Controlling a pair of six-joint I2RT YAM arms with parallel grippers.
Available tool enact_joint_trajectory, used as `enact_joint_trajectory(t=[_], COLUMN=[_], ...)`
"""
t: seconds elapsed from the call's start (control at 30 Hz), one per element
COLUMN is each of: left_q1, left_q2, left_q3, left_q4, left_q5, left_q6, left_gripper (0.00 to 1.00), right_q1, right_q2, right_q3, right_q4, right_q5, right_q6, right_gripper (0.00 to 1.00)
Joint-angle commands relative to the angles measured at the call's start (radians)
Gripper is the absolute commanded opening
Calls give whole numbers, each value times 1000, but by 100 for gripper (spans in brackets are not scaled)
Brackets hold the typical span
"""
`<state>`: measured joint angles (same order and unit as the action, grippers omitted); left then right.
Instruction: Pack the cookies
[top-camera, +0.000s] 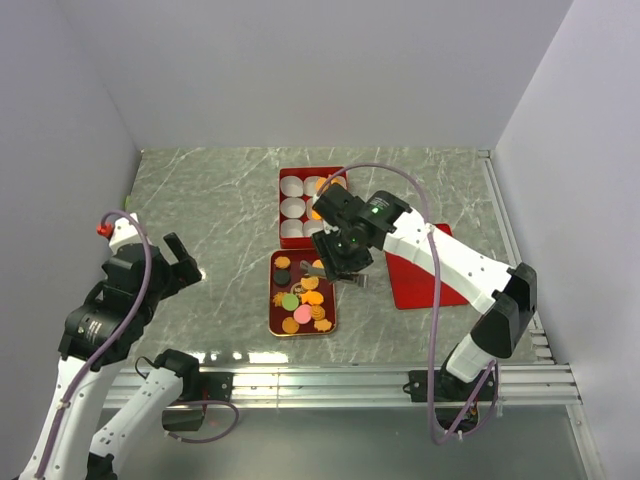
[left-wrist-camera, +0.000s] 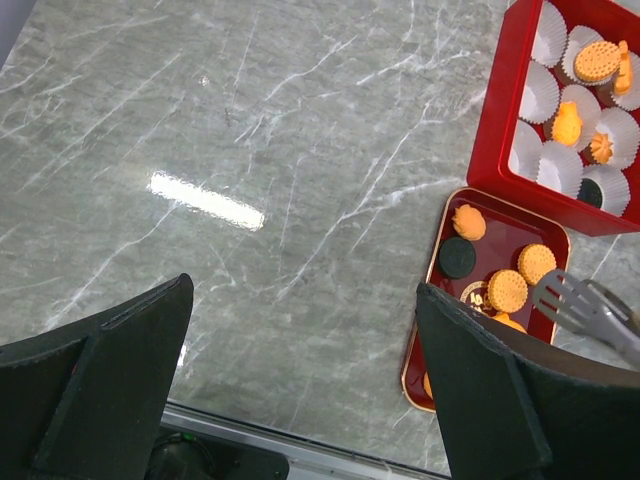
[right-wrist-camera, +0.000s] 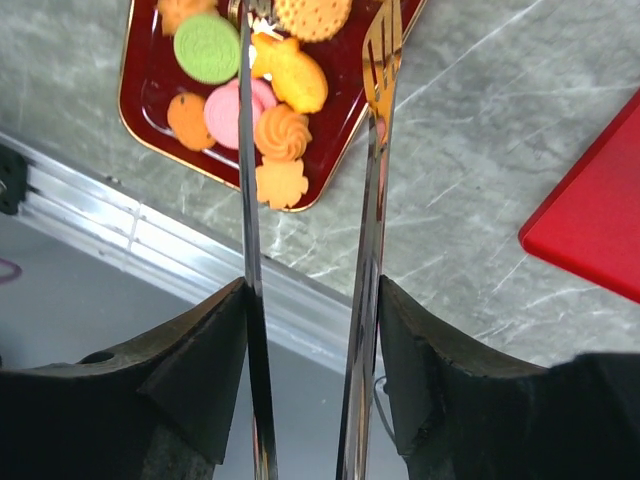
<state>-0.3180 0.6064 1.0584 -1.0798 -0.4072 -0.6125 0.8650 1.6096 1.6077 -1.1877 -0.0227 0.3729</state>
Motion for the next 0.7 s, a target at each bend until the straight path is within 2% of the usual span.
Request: enact_joint_trajectory(t=[0.0,0.3,0.67], left_q1=[-1,-1,-1], left_q2=[-23,-46,-65], left_q3=[-1,-3,-6], left_q4=[32,32,35], left_q5=[8,4,1], left_q6=[16,16,16], left_gripper=[99,100,99], right_q1=[19,72,127], right_q2=[6,81,187], right_q3=[11,40,152], right_q4=[-27,-52,-105], right_q5=[21,50,83], right_q6=[3,6,4], right_gripper=[60,61,61])
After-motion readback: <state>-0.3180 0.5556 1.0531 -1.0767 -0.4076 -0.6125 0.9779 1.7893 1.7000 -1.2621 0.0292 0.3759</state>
